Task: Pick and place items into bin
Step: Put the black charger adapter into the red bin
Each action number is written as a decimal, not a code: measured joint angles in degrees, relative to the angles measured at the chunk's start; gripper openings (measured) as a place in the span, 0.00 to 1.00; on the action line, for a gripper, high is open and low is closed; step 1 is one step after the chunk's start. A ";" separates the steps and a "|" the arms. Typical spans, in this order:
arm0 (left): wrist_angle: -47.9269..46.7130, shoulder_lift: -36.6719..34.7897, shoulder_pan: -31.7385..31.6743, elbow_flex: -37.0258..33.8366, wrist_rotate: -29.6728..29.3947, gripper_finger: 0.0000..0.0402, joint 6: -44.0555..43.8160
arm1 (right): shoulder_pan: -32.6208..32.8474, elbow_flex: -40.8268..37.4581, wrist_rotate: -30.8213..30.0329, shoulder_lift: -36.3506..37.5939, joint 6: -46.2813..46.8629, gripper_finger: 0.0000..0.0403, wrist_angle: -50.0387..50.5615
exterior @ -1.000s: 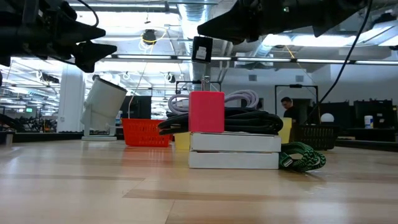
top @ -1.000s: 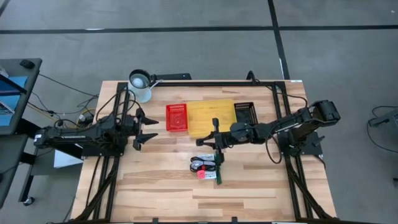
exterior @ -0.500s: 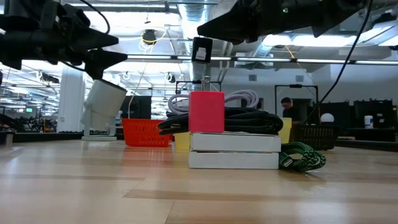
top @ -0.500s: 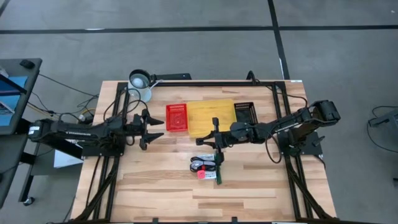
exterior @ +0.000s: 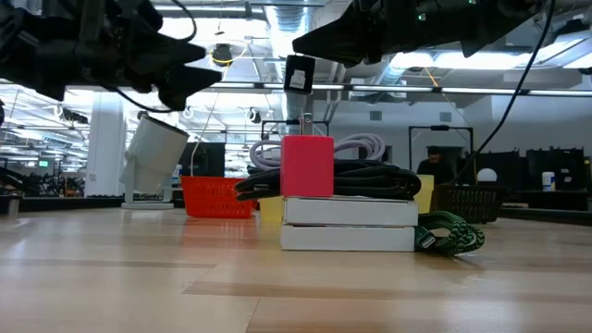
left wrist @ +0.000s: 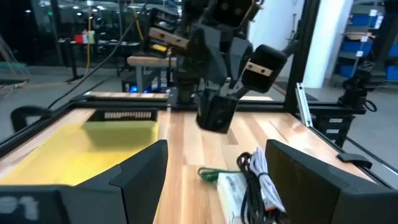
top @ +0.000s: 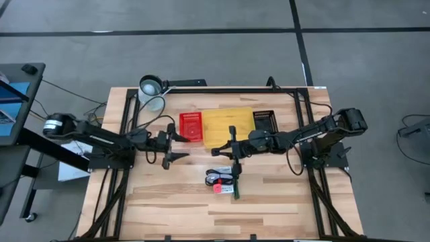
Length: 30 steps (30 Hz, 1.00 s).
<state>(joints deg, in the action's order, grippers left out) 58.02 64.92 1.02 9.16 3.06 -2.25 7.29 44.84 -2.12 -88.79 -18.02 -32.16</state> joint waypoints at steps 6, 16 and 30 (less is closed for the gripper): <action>3.08 11.26 0.17 4.81 -0.05 0.65 0.65 | 0.00 0.00 0.56 0.00 0.45 0.04 0.00; 3.24 24.12 0.17 14.65 3.91 0.65 3.12 | 0.11 0.00 0.60 0.00 0.63 0.04 0.02; 2.14 26.13 0.15 20.29 5.71 0.65 4.73 | 0.11 0.00 0.74 0.00 1.08 0.04 0.30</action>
<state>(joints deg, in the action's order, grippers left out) 60.17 91.05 1.17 29.45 8.77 2.48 7.40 44.84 -1.39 -88.79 -16.94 -31.87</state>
